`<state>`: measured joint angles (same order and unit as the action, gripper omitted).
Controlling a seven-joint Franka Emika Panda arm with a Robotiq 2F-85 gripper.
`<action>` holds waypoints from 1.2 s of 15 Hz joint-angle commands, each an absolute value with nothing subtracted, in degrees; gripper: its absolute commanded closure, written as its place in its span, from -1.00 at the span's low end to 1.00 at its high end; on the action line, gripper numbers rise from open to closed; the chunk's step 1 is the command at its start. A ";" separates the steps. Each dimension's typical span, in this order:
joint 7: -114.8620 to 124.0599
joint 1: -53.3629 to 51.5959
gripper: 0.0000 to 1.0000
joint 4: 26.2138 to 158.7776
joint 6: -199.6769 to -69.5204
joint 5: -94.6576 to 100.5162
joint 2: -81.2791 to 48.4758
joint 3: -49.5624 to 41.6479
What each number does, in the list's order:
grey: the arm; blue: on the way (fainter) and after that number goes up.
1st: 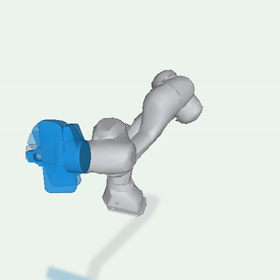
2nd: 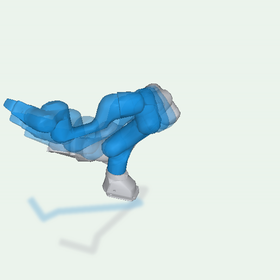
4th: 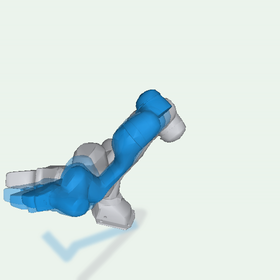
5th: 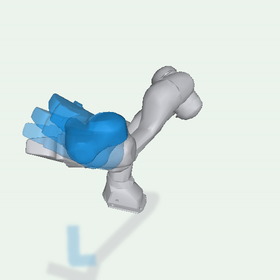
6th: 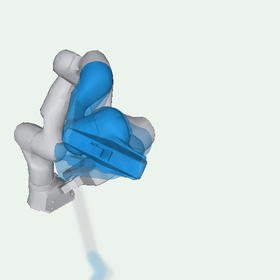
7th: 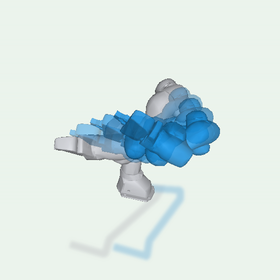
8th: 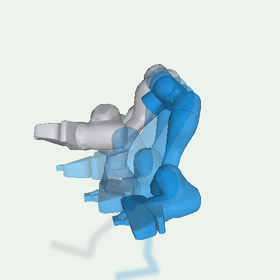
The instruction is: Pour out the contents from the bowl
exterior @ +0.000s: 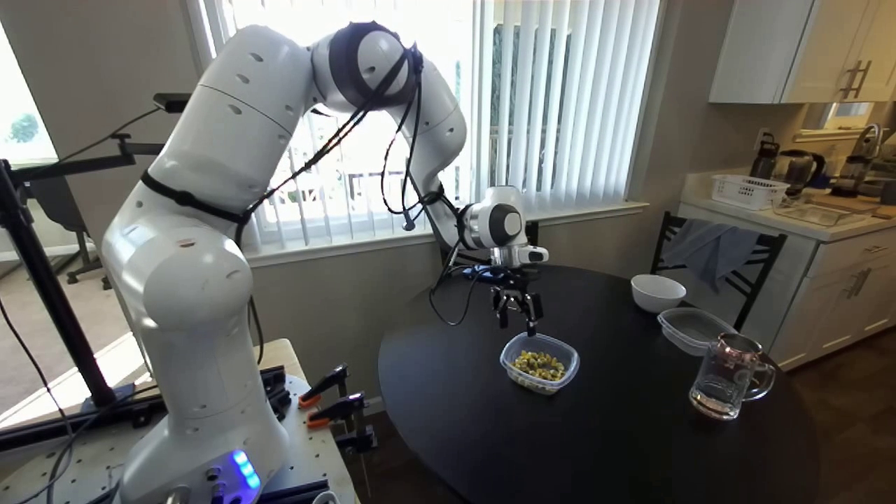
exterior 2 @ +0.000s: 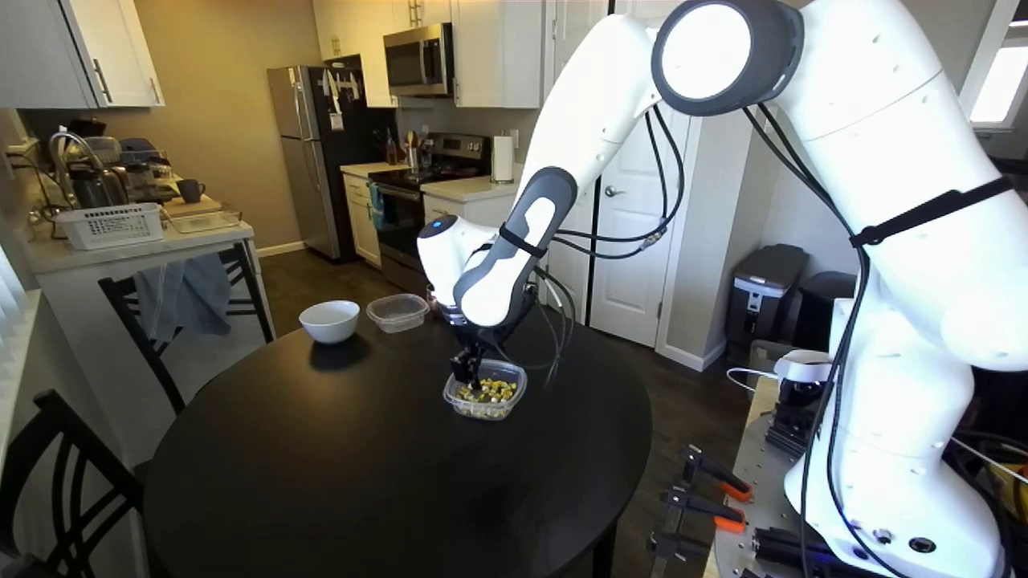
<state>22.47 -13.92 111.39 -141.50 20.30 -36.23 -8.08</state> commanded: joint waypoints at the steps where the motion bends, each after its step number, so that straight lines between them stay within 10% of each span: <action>1: 19.90 -16.18 -1.00 106.12 -142.23 25.94 -41.11 -9.12; 7: 13.32 -14.24 -1.00 96.99 -141.98 25.61 -52.08 -8.90; 8: 11.89 -14.29 -0.50 96.62 -143.15 26.12 -52.84 -8.84; 18: 6.16 -15.84 0.71 95.80 -148.10 26.70 -53.89 -9.55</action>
<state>7.47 -15.34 95.28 -146.58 25.45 -54.19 -8.80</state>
